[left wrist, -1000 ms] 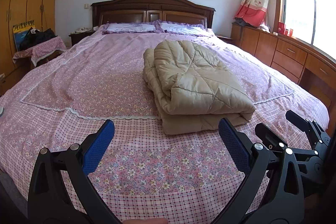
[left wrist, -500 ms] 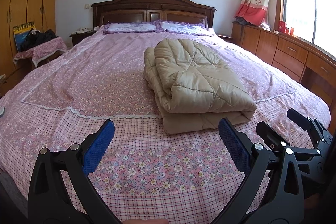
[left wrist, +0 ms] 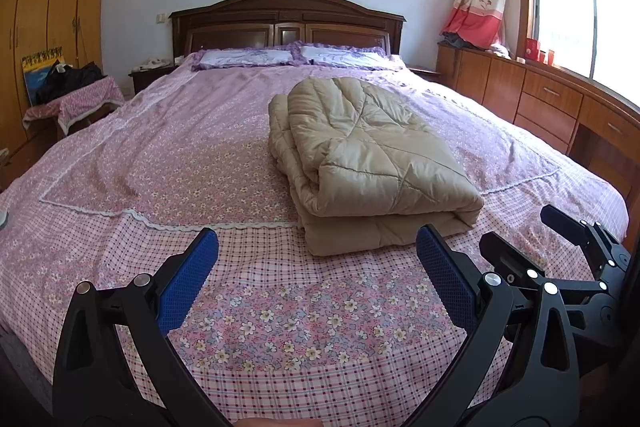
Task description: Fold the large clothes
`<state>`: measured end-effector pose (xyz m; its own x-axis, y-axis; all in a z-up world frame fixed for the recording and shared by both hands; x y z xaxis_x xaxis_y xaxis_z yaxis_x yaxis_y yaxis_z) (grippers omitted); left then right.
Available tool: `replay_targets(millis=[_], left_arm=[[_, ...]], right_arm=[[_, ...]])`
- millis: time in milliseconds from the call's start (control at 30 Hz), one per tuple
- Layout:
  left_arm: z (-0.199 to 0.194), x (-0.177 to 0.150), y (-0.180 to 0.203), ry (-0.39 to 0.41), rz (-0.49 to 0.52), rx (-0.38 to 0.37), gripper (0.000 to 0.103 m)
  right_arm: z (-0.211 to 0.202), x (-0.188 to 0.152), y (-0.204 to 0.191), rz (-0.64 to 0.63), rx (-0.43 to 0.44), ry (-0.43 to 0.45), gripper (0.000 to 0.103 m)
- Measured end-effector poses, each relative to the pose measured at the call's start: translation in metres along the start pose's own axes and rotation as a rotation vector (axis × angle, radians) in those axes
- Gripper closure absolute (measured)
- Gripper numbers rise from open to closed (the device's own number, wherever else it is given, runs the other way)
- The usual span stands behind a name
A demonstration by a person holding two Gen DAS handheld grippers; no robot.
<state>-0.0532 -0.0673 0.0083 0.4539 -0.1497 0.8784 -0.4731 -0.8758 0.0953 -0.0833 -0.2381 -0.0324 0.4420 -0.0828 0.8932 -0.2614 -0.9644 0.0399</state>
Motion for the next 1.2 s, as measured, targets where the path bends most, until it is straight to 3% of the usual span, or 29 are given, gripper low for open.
replay_targets(millis=[967,1200], left_arm=[[0.0032,-0.0047,0.0037,-0.014,0.017,-0.009,0.004],[0.0086,-0.0080,-0.0021,-0.032,-0.003,0.019,0.004]], right_arm=[[0.0041,-0.0065,0.0012,0.004,0.000,-0.030,0.009],[0.0053,-0.0085,0.0018,0.004,-0.005,-0.036,0.009]])
Point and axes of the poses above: each gripper's, at about its wrist camera, not at the fingertips, and z roughly the way its jaws point, y to its right, x to its top, the point moved 7 cm from there along z, roughly the way its jaws point, and after that the axes turned 9 degrees about -x, right-handed, at the moved point
